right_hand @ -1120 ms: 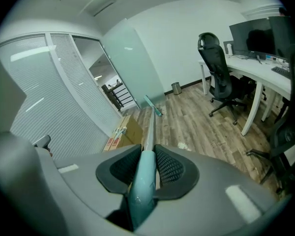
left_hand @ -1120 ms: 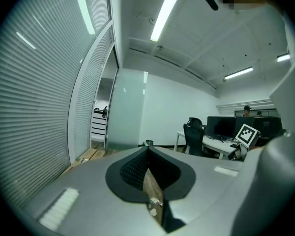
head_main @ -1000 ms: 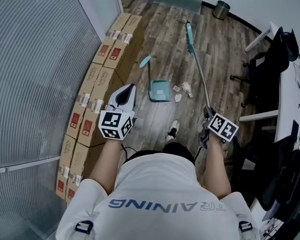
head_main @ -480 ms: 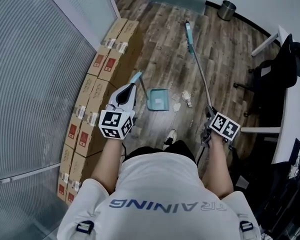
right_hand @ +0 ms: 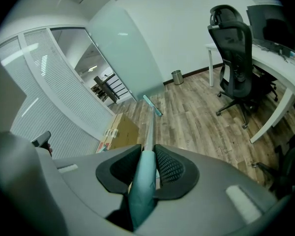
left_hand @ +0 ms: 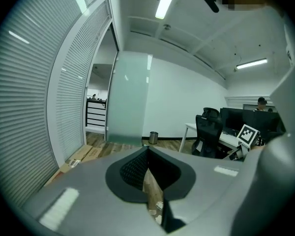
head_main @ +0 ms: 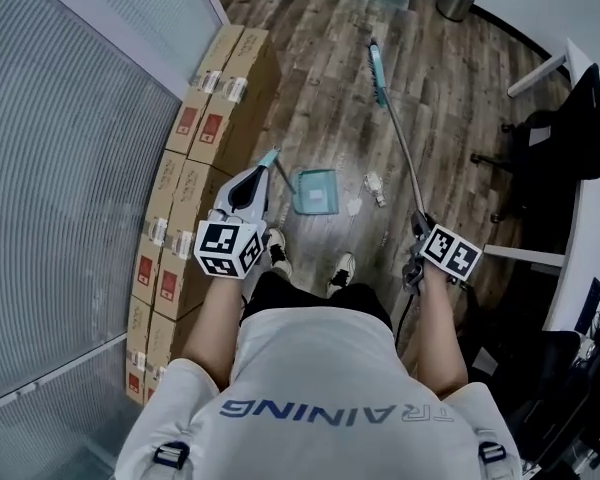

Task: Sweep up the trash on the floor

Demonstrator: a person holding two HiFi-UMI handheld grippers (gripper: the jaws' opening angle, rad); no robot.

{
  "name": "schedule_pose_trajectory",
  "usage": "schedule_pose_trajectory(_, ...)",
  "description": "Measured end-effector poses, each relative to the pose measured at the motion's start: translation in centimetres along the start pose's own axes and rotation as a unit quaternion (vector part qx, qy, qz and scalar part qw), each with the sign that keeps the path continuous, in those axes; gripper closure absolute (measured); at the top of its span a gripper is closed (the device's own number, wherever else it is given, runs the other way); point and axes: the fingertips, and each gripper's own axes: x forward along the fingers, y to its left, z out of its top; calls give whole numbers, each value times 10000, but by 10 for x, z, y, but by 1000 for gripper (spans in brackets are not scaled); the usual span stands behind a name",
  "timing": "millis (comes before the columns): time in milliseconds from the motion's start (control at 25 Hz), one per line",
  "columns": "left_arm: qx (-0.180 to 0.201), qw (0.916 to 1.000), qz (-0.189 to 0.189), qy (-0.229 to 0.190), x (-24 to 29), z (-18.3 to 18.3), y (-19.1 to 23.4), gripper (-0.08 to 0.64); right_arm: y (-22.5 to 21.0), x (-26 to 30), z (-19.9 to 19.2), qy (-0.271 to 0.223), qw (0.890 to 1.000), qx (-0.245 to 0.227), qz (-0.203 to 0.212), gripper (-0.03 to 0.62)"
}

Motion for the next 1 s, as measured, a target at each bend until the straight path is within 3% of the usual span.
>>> schedule_pose_trajectory(480,-33,9950,-871,494,74,-20,108,557,64,38,-4,-209,9953,582,-744,485)
schedule_pose_trajectory(840,102,9888,-799,1257,105,-66,119,555,57,61,-12,149,9951,658,-726,485)
schedule_pose_trajectory(1000,312,9783,-783,1893,119,-104,113,499,44,68,-13,303,9951,628,-695,485)
